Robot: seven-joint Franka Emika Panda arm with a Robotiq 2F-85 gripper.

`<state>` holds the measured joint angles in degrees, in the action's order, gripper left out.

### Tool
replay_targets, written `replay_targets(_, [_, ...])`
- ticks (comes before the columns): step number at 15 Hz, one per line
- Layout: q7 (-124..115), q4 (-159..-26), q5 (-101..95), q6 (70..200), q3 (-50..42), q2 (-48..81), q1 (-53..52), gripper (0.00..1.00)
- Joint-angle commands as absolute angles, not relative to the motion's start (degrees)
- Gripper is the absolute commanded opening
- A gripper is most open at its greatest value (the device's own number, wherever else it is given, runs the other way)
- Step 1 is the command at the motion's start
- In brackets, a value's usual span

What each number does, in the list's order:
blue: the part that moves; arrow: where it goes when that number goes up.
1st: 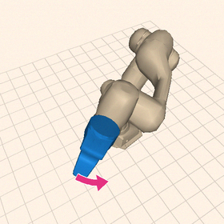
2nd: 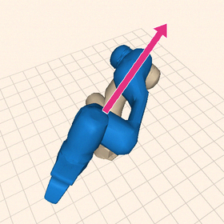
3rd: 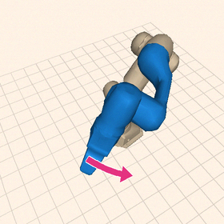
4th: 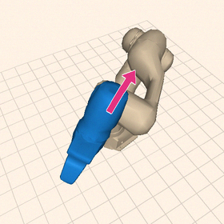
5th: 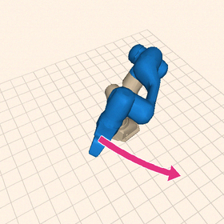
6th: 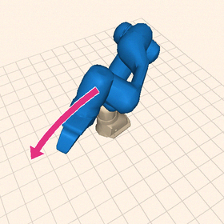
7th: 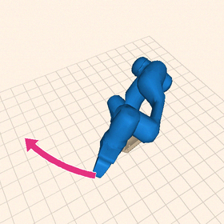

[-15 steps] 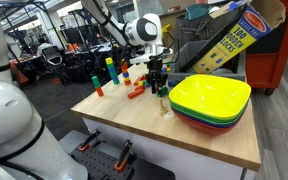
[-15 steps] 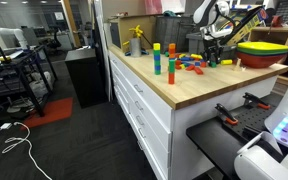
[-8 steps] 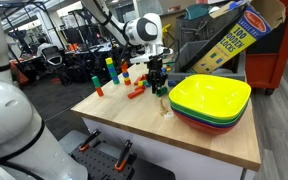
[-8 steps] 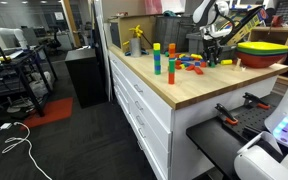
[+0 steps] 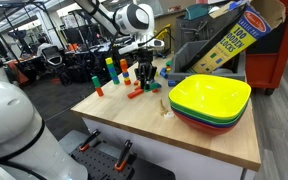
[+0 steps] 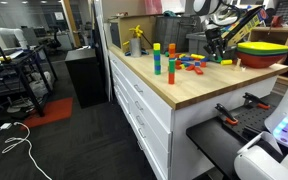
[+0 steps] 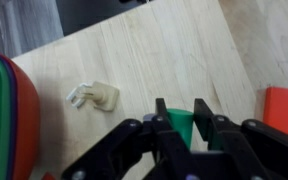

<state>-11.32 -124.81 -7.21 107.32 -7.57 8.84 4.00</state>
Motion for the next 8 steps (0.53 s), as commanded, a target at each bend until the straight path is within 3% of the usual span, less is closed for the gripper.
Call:
replay_targets(1, [-9.1, -128.1, -10.3, 97.9, -5.9, 0.9, 3.1, 0.08])
replay_targets(8, [-2.4, -122.0, -11.4, 83.9, 0.3, 2.4, -0.7, 0.08])
